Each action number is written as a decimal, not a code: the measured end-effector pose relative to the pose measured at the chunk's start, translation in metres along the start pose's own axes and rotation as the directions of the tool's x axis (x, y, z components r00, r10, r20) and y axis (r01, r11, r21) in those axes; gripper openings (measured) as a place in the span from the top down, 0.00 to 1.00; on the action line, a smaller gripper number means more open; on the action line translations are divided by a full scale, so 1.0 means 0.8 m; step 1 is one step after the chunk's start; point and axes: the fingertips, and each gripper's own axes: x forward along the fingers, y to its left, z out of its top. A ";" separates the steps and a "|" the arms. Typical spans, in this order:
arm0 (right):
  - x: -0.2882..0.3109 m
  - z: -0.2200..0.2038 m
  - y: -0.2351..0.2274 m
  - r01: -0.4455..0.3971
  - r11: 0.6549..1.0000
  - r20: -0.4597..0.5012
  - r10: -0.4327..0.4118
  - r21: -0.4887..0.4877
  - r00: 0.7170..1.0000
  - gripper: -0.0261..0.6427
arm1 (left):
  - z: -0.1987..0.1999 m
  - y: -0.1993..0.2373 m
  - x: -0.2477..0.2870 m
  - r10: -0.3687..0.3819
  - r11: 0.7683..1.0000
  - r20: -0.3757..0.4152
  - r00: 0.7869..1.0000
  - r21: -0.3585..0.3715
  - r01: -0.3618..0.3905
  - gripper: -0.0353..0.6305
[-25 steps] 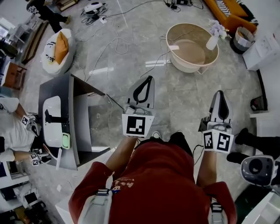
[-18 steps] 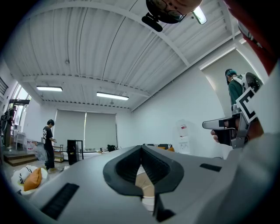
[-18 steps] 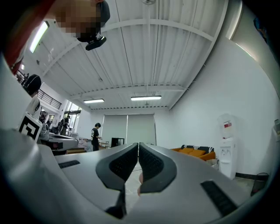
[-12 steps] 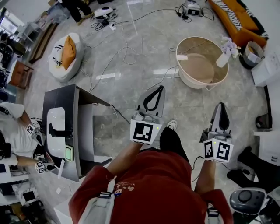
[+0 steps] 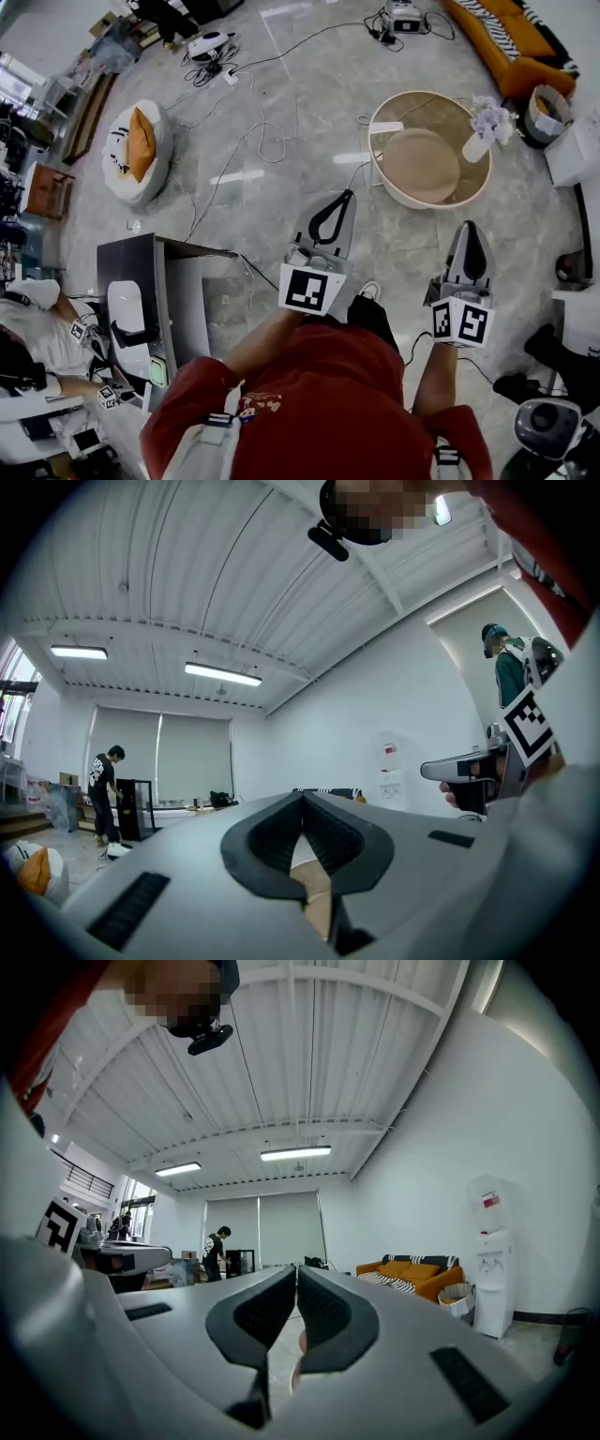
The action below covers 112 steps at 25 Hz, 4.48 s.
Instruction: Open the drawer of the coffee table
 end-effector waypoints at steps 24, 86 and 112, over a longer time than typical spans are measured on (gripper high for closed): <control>0.094 -0.278 0.034 0.303 0.952 -0.229 -0.303 -0.037 0.925 0.93 | -0.247 0.085 0.162 -0.292 0.956 0.026 0.956 0.048 0.291 0.93; 0.222 -1.223 -0.296 -0.040 0.494 0.070 -0.042 0.868 0.997 0.46 | -1.077 -0.087 0.295 -0.219 0.971 0.092 0.971 0.122 0.207 0.93; 0.145 -1.212 -0.272 -0.171 0.365 0.205 -0.055 0.915 0.977 0.55 | -1.095 -0.096 0.264 -0.198 0.977 0.050 0.979 0.089 0.193 0.93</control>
